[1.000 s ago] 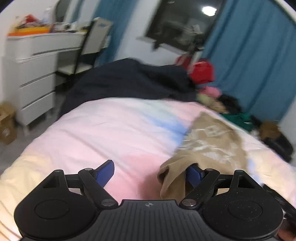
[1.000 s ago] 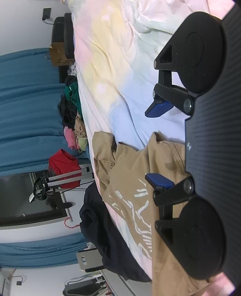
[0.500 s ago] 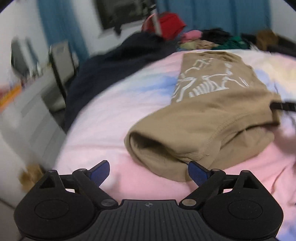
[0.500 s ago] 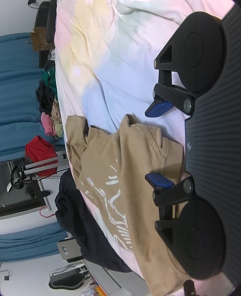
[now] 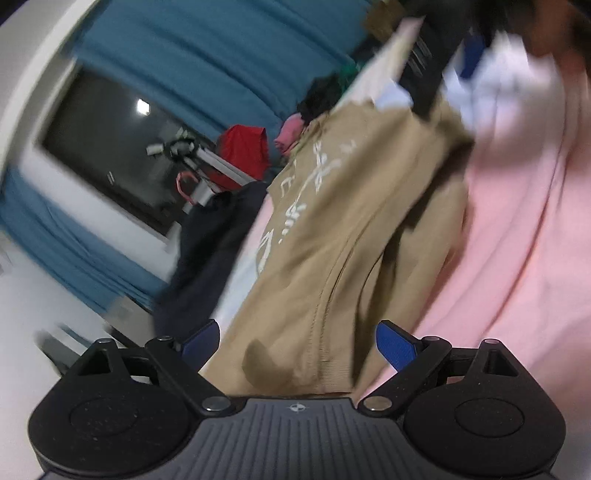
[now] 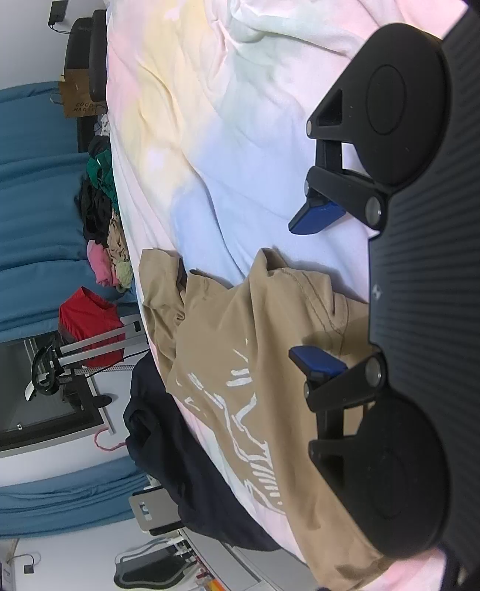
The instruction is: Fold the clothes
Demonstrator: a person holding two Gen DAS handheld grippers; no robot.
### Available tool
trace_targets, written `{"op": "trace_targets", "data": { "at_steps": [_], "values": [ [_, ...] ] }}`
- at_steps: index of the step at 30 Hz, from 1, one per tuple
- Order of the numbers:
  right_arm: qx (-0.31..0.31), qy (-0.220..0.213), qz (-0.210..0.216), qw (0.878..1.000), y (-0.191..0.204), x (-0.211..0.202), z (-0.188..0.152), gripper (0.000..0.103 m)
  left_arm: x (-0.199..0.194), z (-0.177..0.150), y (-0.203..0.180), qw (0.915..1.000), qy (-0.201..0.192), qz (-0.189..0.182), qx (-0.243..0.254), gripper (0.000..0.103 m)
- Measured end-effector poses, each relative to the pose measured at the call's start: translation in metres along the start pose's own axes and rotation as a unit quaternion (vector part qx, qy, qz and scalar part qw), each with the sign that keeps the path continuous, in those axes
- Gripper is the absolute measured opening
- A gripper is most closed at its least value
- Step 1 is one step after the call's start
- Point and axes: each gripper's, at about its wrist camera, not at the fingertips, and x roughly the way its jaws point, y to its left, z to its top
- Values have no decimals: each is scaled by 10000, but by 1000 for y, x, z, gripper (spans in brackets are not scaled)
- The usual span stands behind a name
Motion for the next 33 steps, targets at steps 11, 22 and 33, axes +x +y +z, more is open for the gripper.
{"op": "trace_targets", "data": {
  "at_steps": [11, 22, 33],
  "values": [
    [97, -70, -48, 9999, -3, -2, 1, 69, -15, 9, 11, 9856, -736, 1520, 35, 95],
    [82, -168, -3, 9998, -1, -7, 0, 69, -3, 19, 3, 9927, -405, 1137, -61, 96],
    [-974, -601, 797, 9902, 47, -36, -14, 87, -6, 34, 45, 9692, -519, 1881, -1501, 95]
  ]
}}
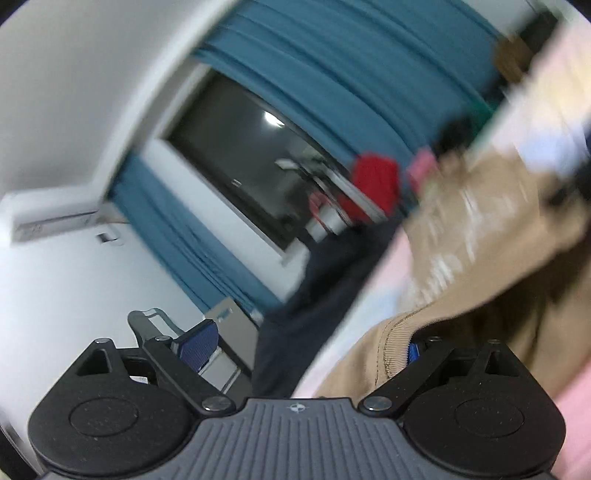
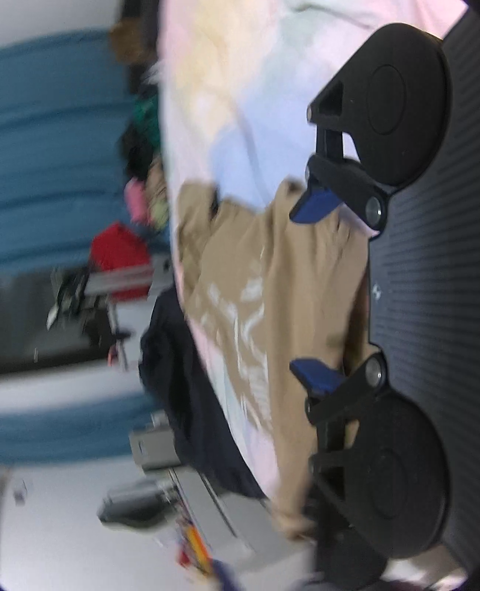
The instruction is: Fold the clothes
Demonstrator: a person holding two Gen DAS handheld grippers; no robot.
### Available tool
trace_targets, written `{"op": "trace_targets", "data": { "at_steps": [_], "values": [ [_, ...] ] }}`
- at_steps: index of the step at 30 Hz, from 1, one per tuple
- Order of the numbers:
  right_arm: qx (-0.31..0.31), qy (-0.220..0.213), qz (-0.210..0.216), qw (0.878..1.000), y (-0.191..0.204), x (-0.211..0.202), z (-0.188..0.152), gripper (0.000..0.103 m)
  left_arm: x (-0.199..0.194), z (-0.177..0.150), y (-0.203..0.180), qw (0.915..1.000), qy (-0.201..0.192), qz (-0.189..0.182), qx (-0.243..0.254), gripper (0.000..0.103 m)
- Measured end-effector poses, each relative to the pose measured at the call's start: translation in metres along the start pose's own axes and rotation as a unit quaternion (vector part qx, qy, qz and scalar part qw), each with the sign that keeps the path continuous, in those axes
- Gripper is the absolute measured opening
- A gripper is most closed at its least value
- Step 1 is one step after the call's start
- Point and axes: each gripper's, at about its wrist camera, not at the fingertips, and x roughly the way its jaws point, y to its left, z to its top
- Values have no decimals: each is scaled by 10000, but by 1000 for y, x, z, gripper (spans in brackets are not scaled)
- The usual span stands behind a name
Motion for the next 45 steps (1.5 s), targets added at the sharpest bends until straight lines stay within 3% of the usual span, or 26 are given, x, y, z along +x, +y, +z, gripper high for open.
{"op": "trace_targets", "data": {
  "at_steps": [4, 7, 13, 14, 19, 25, 27, 31, 33, 37, 39, 45],
  "values": [
    [-830, -15, 117, 9965, 29, 6, -8, 87, -14, 15, 16, 9983, -415, 262, -304, 96],
    [-874, 85, -197, 9959, 28, 16, -11, 87, -24, 21, 17, 9982, -418, 240, -361, 96],
    [109, 213, -1033, 9944, -20, 26, -7, 87, -29, 22, 20, 9979, -314, 126, -554, 98],
    [180, 320, -1376, 9898, -28, 29, -6, 87, -27, 22, 20, 9979, -307, 178, -536, 98],
    [536, 638, -1572, 9841, -48, 34, -11, 87, -20, 15, 27, 9965, -315, 84, -764, 98],
    [371, -857, -2000, 9753, -46, -3, 8, 87, -17, 9, 33, 9951, -140, -112, -974, 99],
    [259, -1018, -2185, 9702, -47, -7, 11, 87, -12, 5, 27, 9952, 161, -249, -932, 101],
    [455, -578, -2242, 9718, -60, 5, 4, 87, -4, -9, 2, 9935, 830, -633, -445, 101],
    [427, -632, -2278, 9707, -63, 7, 5, 87, 1, -18, -8, 9913, 1118, -681, -157, 101],
    [226, -1174, -2200, 9682, -54, -6, 12, 87, 6, -24, 11, 9869, 1353, -604, -631, 103],
    [128, -1458, -2172, 9651, -45, -20, 17, 87, 3, -24, 27, 9862, 1294, -395, -949, 103],
    [198, -2106, -2136, 9537, -30, -86, 57, 87, -32, 5, 108, 9759, 593, 60, -2101, 103]
  ]
}}
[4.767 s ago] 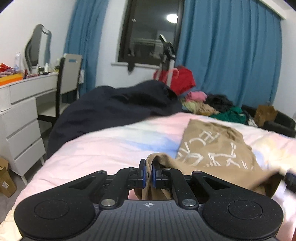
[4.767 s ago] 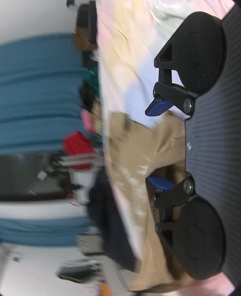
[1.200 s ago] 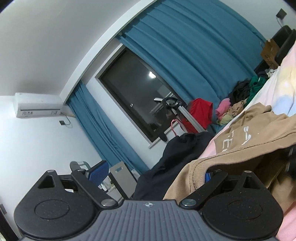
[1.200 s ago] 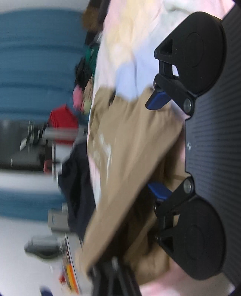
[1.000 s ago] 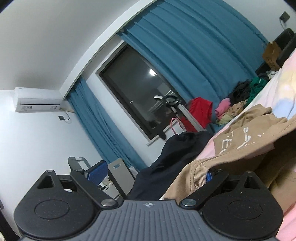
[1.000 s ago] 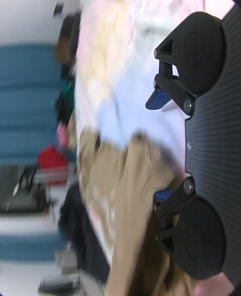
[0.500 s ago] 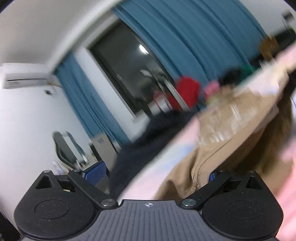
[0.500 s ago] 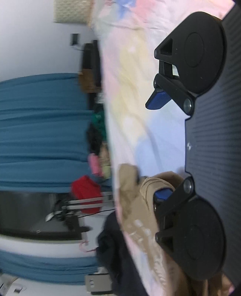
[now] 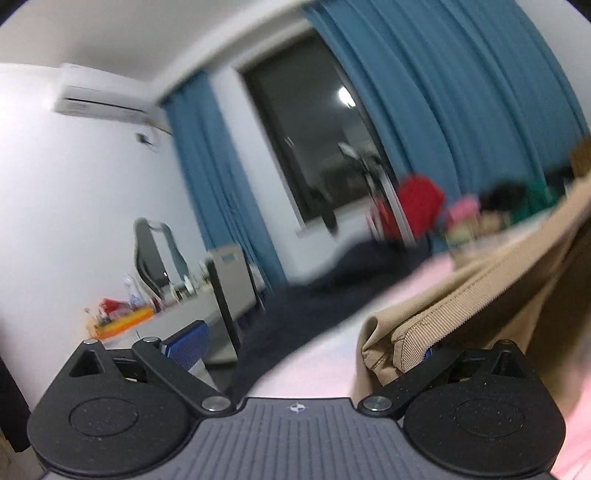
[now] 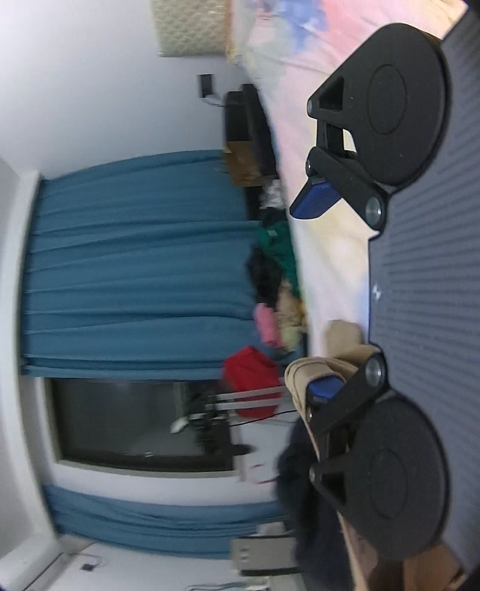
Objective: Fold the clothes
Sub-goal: 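Raise the tan T-shirt high with both tools to shake it open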
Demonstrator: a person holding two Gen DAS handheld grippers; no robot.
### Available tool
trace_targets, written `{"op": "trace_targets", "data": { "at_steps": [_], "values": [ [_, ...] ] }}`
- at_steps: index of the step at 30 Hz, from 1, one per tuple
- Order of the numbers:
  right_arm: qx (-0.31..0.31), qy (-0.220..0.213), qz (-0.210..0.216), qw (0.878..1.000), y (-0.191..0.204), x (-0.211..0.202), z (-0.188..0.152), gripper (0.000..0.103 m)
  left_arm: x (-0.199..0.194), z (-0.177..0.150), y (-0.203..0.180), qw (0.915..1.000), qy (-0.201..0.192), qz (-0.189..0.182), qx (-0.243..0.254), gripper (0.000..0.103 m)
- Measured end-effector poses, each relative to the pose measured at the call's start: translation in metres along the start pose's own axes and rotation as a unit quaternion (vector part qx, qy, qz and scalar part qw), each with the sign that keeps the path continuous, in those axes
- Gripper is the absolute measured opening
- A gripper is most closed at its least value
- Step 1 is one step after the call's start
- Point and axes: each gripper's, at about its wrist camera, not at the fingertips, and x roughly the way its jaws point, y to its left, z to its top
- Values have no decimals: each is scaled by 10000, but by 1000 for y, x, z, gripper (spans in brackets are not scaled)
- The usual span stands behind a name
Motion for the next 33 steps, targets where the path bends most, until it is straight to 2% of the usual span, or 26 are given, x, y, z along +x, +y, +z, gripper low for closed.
{"op": "trace_targets", "data": {
  "at_steps": [3, 7, 14, 16, 20, 26, 29, 33],
  "values": [
    [58, -237, 34, 9997, -6, -17, 49, 87, -17, 61, 31, 9991, -322, 48, -273, 103],
    [498, -295, 199, 9981, -20, -30, 142, 87, -30, 158, 76, 9964, -607, -83, -582, 103],
    [-74, -1062, 620, 9924, -35, -80, 298, 87, -67, 309, 161, 9859, -1017, -246, -1305, 103],
    [-103, -1196, 838, 9892, -43, -98, 333, 87, -84, 340, 181, 9834, -1186, -199, -1361, 103],
    [-106, -904, 1083, 9899, -56, -126, 393, 87, -108, 384, 206, 9834, -1281, -289, -1251, 103],
    [-139, -762, 1235, 9893, -55, -144, 419, 87, -122, 420, 221, 9824, -1358, -264, -1252, 103],
    [-85, -656, 1328, 9889, -54, -147, 427, 87, -117, 427, 227, 9812, -1078, -429, -1543, 103],
    [-159, -390, 1336, 9901, -38, -118, 413, 87, -68, 422, 225, 9804, -556, -595, -1796, 103]
  ]
}}
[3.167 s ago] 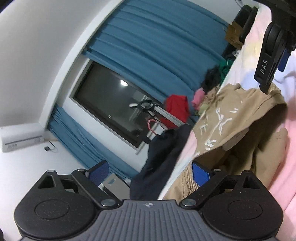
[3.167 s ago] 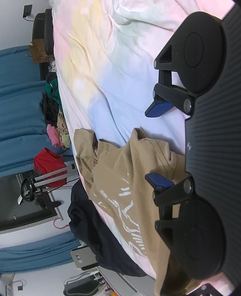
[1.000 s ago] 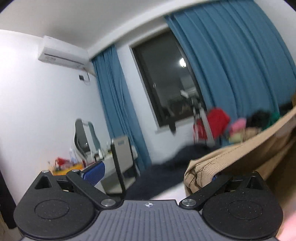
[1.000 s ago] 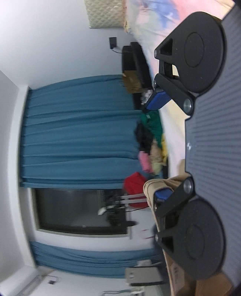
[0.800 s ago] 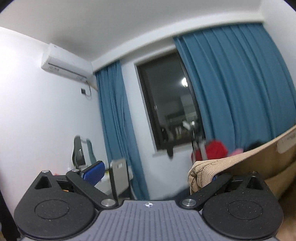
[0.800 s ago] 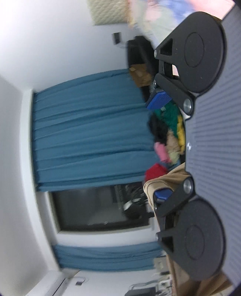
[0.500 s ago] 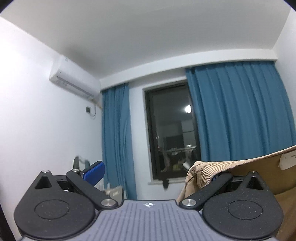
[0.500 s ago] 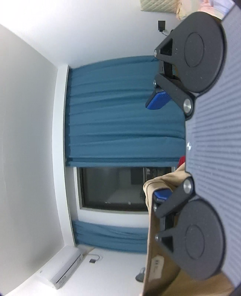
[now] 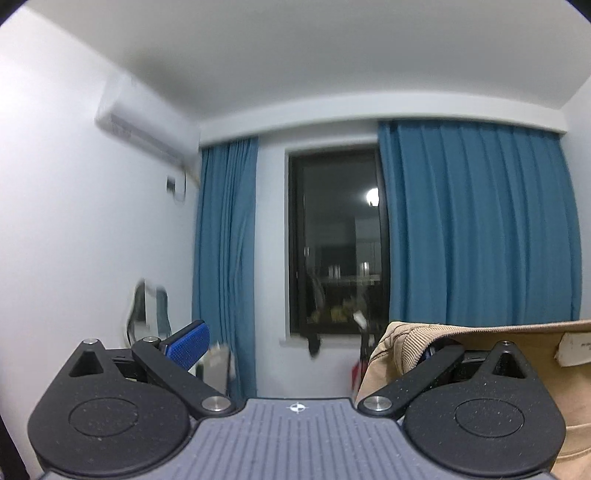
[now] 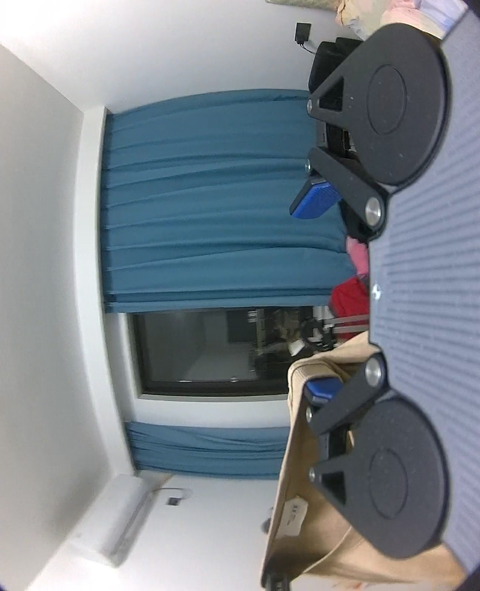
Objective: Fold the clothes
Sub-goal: 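Raise the tan T-shirt high with both tools to shake it open, then lay the T-shirt flat on the bed and open both tools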
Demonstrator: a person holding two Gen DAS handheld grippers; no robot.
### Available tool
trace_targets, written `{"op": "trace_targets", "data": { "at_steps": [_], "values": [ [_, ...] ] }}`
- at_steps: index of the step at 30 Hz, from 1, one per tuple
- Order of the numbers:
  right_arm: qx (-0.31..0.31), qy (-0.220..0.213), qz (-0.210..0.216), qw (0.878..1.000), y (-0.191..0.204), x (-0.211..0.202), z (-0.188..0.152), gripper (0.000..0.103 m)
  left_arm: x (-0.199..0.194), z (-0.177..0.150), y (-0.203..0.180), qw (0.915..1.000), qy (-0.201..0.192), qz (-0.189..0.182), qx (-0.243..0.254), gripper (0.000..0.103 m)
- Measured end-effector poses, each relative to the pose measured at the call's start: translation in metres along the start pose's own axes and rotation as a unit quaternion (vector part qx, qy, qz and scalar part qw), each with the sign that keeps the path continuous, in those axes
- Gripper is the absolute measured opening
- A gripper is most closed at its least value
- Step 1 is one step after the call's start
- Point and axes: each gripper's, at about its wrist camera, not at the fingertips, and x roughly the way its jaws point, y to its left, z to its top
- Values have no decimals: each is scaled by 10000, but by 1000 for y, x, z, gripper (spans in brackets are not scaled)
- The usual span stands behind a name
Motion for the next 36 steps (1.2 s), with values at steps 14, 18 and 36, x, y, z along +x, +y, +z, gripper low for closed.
{"op": "trace_targets", "data": {
  "at_steps": [14, 18, 36],
  "values": [
    [-62, 1481, -467, 9879, -21, 273, -186, 87, 286, -197, -86, 9939, 1037, -21, 377, 103],
    [-86, 2057, -677, 9762, -37, 371, -271, 87, 374, -293, -128, 9861, 1503, -269, 659, 103],
    [-894, 4304, 1003, 8926, -11, 503, -487, 87, 497, -529, -221, 8699, 3897, -1560, 2589, 98]
  ]
}}
